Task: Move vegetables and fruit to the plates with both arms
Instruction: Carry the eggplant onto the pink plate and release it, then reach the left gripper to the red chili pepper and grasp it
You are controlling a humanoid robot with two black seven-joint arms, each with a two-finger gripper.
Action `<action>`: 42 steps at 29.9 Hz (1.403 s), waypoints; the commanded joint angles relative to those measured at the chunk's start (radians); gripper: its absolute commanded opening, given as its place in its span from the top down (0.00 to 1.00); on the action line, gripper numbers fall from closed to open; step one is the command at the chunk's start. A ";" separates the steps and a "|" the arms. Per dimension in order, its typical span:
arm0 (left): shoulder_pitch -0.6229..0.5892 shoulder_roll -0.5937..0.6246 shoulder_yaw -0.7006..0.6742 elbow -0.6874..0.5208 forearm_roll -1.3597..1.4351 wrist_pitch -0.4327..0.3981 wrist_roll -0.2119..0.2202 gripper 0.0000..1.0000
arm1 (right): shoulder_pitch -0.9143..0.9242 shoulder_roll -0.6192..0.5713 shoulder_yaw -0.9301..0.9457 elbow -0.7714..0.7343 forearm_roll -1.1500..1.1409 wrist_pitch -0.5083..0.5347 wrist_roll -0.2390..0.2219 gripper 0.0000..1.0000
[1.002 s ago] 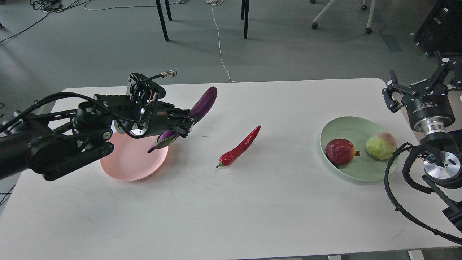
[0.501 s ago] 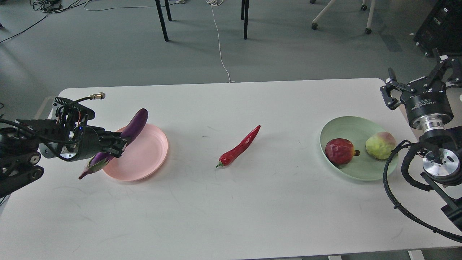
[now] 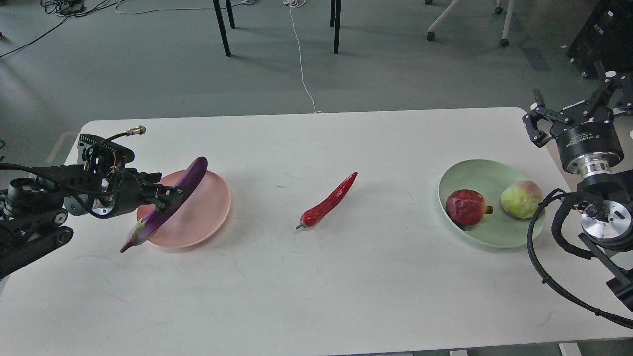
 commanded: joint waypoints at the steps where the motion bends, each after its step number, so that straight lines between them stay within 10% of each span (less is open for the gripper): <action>1: -0.021 0.001 0.000 -0.008 0.002 -0.007 -0.020 0.19 | -0.001 0.000 0.000 0.000 0.000 0.000 0.000 0.02; 14: -0.263 -0.368 0.009 0.000 0.016 -0.015 -0.012 0.19 | -0.013 -0.046 0.014 0.006 0.003 0.026 0.000 0.02; 21: -0.252 -0.575 0.070 0.086 0.019 -0.028 0.088 0.19 | -0.039 -0.089 0.032 -0.011 0.006 0.104 0.000 0.02; 42: -0.133 -0.652 0.157 0.172 0.303 -0.021 0.089 0.40 | -0.079 -0.075 0.040 -0.112 0.020 0.262 0.000 0.02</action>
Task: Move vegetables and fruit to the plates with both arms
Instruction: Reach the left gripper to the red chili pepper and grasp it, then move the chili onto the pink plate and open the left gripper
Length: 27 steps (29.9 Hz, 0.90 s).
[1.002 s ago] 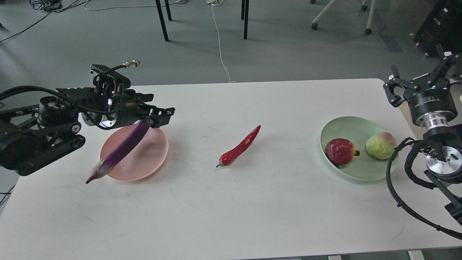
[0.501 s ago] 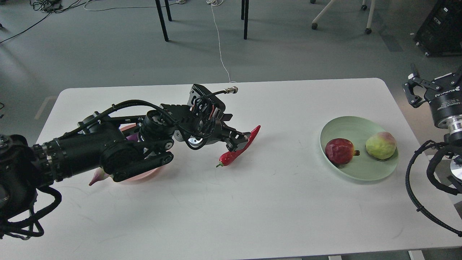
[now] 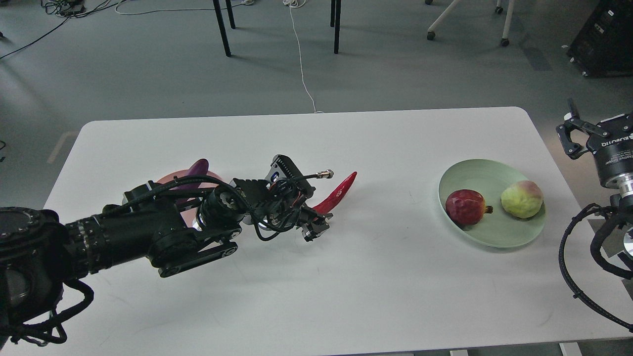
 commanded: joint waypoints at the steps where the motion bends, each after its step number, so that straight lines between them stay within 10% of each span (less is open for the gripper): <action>1: 0.007 -0.008 0.000 0.015 0.008 0.000 -0.001 0.42 | -0.001 -0.002 0.000 0.001 0.000 0.000 0.000 0.02; 17: 0.019 0.027 -0.019 -0.004 -0.002 -0.006 -0.001 0.89 | 0.000 -0.006 0.001 -0.003 -0.002 -0.008 0.000 0.02; 27: -0.055 0.469 -0.030 -0.453 -0.064 -0.066 0.003 0.89 | 0.000 -0.002 0.001 -0.001 -0.002 -0.008 0.000 0.02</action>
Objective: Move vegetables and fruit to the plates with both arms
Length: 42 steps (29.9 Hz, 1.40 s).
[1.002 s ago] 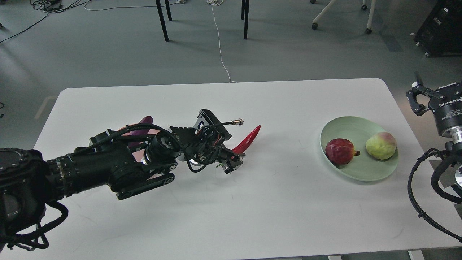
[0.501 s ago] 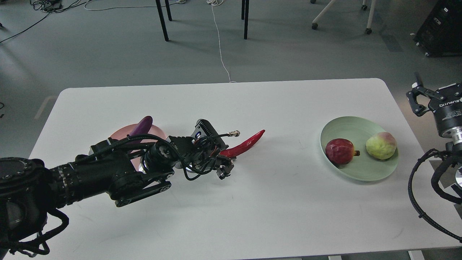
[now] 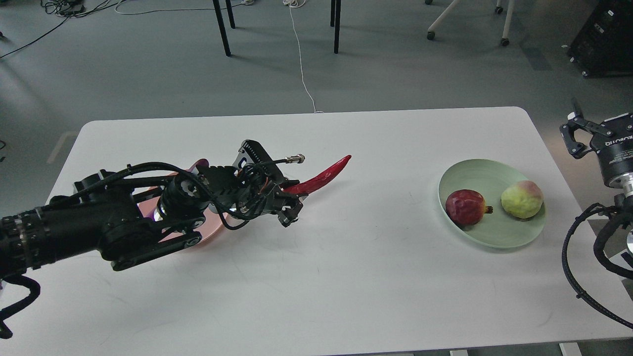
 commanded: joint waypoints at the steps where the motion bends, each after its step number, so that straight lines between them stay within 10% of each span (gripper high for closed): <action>1: -0.001 0.176 0.005 -0.157 -0.004 -0.027 0.000 0.89 | 0.000 0.009 -0.001 0.000 0.000 0.000 0.000 0.02; 11: 0.126 0.416 0.000 -0.171 -0.007 -0.006 -0.012 0.85 | 0.007 0.023 -0.002 0.000 -0.001 0.000 0.000 0.02; 16: 0.144 0.402 -0.002 -0.132 -0.010 0.014 -0.003 0.57 | 0.011 0.023 -0.002 0.002 0.000 0.000 0.000 0.02; 25: 0.149 0.408 -0.005 -0.107 -0.077 0.040 -0.012 0.35 | 0.011 0.011 -0.001 0.000 -0.001 0.003 0.000 0.02; 31: 0.155 0.374 -0.179 -0.081 -0.383 0.072 -0.014 0.07 | 0.035 0.017 -0.008 -0.007 -0.017 0.002 0.000 0.02; 42: 0.155 0.149 -0.377 0.161 -1.196 0.131 -0.040 0.02 | 0.129 0.045 -0.005 -0.072 -0.035 -0.009 0.000 0.02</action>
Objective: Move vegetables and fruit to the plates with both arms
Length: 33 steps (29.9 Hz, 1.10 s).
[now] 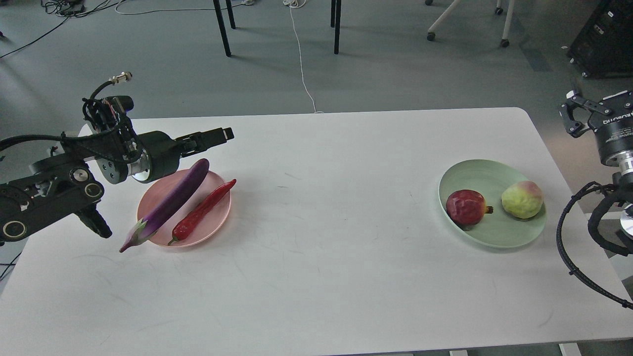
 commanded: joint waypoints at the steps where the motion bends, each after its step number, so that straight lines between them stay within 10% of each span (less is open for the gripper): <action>1: -0.001 -0.081 -0.126 0.076 -0.266 0.002 -0.034 0.02 | 0.031 0.008 0.004 -0.002 0.001 -0.013 0.000 0.02; 13: -0.001 -0.300 -0.522 0.399 -0.760 -0.097 -0.060 0.02 | 0.163 0.076 -0.024 -0.065 -0.003 -0.113 0.000 0.01; 33: 0.124 -0.412 -0.575 0.525 -1.121 -0.211 -0.073 0.02 | 0.148 0.252 -0.041 -0.146 0.012 -0.069 -0.082 0.01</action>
